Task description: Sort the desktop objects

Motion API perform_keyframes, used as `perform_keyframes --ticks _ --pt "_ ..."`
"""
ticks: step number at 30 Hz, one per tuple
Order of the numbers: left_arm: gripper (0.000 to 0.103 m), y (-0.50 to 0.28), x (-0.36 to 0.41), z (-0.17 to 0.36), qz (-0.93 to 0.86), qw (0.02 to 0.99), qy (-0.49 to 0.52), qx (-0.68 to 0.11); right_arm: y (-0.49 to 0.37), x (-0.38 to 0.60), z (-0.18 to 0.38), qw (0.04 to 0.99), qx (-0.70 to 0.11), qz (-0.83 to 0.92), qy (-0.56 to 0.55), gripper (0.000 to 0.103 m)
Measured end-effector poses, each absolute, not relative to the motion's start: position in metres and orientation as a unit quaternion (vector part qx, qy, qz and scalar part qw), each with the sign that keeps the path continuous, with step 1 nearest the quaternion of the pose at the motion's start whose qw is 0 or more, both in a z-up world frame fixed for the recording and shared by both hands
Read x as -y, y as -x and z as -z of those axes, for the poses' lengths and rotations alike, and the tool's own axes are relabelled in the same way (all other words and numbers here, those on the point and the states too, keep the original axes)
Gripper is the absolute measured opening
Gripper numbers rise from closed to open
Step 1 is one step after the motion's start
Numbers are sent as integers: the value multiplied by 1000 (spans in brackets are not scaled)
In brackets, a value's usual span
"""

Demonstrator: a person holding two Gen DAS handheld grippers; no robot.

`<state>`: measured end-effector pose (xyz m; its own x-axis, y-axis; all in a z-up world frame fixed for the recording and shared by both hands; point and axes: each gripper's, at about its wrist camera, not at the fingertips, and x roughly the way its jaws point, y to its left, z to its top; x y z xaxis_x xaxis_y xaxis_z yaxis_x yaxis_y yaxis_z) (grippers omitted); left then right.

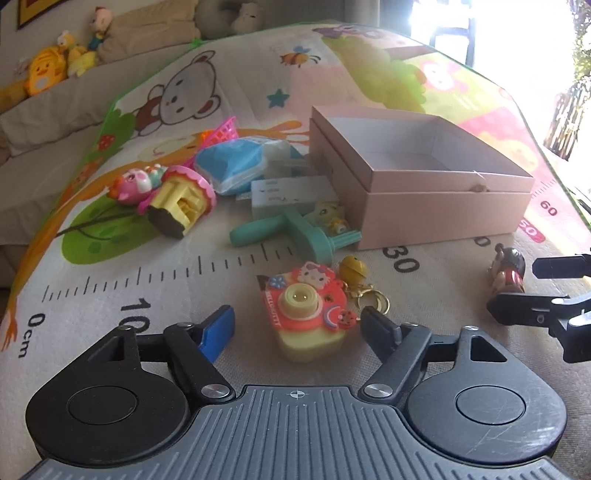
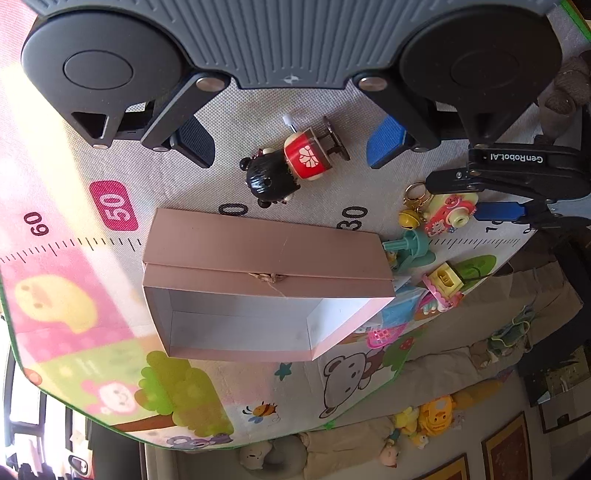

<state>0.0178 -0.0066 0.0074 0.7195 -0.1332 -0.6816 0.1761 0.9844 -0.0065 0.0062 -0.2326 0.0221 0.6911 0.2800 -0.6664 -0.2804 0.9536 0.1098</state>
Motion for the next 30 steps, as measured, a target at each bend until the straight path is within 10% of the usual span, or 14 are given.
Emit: perform_keyframes --ticks 2,7,18,30 --pt "51 -19 8 -9 78 928 -33 -363 -11 226 -21 920 -365 -145 0 90" --pt "51 -6 7 -12 79 929 -39 -360 -25 216 -15 917 -381 -116 11 69" --pt "48 47 1 -85 130 948 -57 -286 38 236 -84 913 -344 -210 70 68" --pt "50 -69 78 -149 192 966 -60 -165 -56 266 -170 969 -202 -122 72 68"
